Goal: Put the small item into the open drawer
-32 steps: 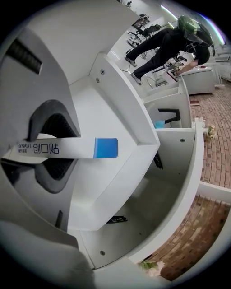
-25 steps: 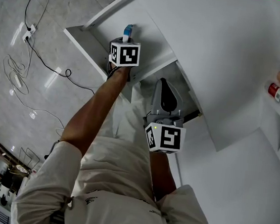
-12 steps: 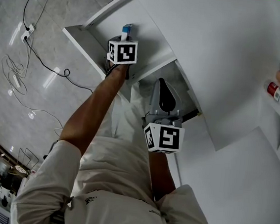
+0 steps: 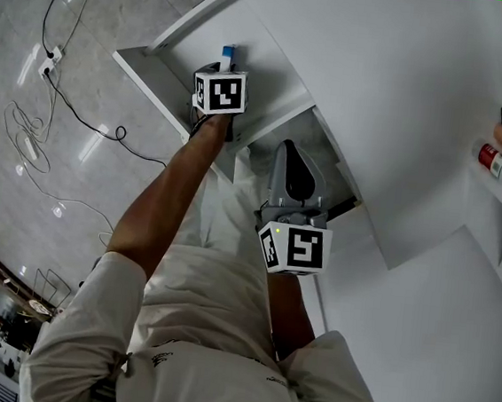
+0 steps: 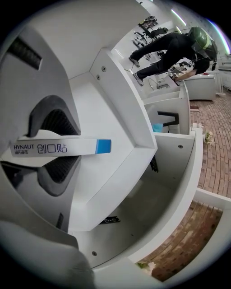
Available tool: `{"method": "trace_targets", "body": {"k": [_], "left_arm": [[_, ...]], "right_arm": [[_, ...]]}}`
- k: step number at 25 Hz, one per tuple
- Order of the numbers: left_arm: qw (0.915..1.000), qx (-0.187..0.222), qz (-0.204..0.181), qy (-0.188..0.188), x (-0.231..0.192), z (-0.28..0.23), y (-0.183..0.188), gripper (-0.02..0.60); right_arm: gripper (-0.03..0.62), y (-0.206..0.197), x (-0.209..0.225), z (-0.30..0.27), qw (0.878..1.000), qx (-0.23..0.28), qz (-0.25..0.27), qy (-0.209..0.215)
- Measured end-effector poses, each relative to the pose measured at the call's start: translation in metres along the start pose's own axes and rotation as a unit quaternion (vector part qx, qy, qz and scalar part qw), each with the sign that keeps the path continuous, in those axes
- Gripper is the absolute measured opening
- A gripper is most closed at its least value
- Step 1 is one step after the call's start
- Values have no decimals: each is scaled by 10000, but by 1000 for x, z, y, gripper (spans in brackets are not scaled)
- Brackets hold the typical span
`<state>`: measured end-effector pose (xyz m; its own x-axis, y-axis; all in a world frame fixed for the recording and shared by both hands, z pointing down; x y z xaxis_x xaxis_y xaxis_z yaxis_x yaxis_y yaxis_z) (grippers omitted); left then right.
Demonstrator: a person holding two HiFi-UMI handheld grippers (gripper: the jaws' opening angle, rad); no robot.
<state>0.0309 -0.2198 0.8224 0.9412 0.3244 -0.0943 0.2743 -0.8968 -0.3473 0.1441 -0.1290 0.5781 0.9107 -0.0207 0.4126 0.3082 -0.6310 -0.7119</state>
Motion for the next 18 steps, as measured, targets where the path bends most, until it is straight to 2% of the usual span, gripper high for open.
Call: {"method": "trace_targets", "body": {"k": [9, 18], "left_arm": [[9998, 181, -88, 50, -1, 26, 11, 138], [9984, 543, -180, 51, -5, 74, 32, 138]], "right_arm": [[-2, 7, -4, 11, 10000, 86, 8, -37], [-2, 23, -25, 25, 9995, 288, 131, 25]]}}
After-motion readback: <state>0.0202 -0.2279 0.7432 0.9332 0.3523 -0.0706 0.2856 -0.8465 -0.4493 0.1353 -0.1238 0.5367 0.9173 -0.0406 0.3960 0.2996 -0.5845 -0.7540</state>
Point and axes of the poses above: the fingertips, and each gripper's own axes: z backward along the fingers, x to its right, y out of its top, the point moved 1 cm from there along z, backward along the fingers, and after that the axes turned 14 degrees about -z, right-handed, at the moved point
